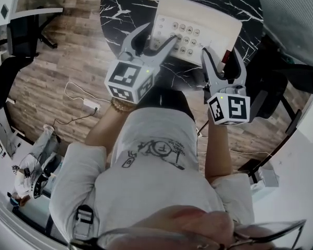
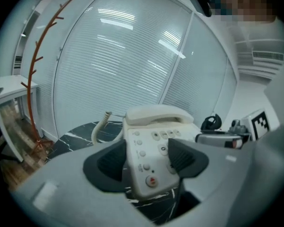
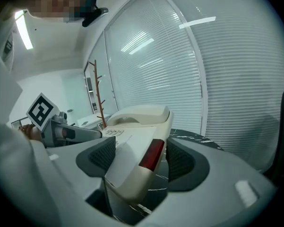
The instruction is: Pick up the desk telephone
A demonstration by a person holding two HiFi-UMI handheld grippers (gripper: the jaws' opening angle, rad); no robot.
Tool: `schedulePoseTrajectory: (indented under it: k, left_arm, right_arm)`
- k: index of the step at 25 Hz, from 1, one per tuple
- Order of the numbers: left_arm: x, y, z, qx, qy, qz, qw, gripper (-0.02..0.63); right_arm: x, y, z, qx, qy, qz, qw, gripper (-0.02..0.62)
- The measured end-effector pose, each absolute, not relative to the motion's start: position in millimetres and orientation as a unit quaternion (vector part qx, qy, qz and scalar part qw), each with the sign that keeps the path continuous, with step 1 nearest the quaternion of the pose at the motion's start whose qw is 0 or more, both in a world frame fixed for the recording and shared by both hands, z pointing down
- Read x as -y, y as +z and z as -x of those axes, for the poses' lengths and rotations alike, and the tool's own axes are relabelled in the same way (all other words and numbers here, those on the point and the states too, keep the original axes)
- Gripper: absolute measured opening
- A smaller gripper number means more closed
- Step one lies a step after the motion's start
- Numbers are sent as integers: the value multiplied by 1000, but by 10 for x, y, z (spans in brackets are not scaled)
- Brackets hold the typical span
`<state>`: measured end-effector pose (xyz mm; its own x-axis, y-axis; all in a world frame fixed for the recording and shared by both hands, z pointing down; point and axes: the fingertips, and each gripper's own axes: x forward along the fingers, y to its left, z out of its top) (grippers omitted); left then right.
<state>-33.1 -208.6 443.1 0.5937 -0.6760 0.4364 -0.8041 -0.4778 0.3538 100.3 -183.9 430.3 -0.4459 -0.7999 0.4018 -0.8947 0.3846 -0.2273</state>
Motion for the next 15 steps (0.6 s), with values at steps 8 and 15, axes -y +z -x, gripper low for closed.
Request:
schedulePoseTrajectory:
  k: [8, 15]
  left_arm:
    - [1934, 3667, 324, 447, 92, -858, 234, 281]
    - [1716, 3167, 285, 455, 76, -861, 214, 279]
  right_arm:
    - [1671, 3579, -1017, 833, 175, -517, 89, 330]
    - [1443, 3116, -1062, 836, 160, -519, 74, 330]
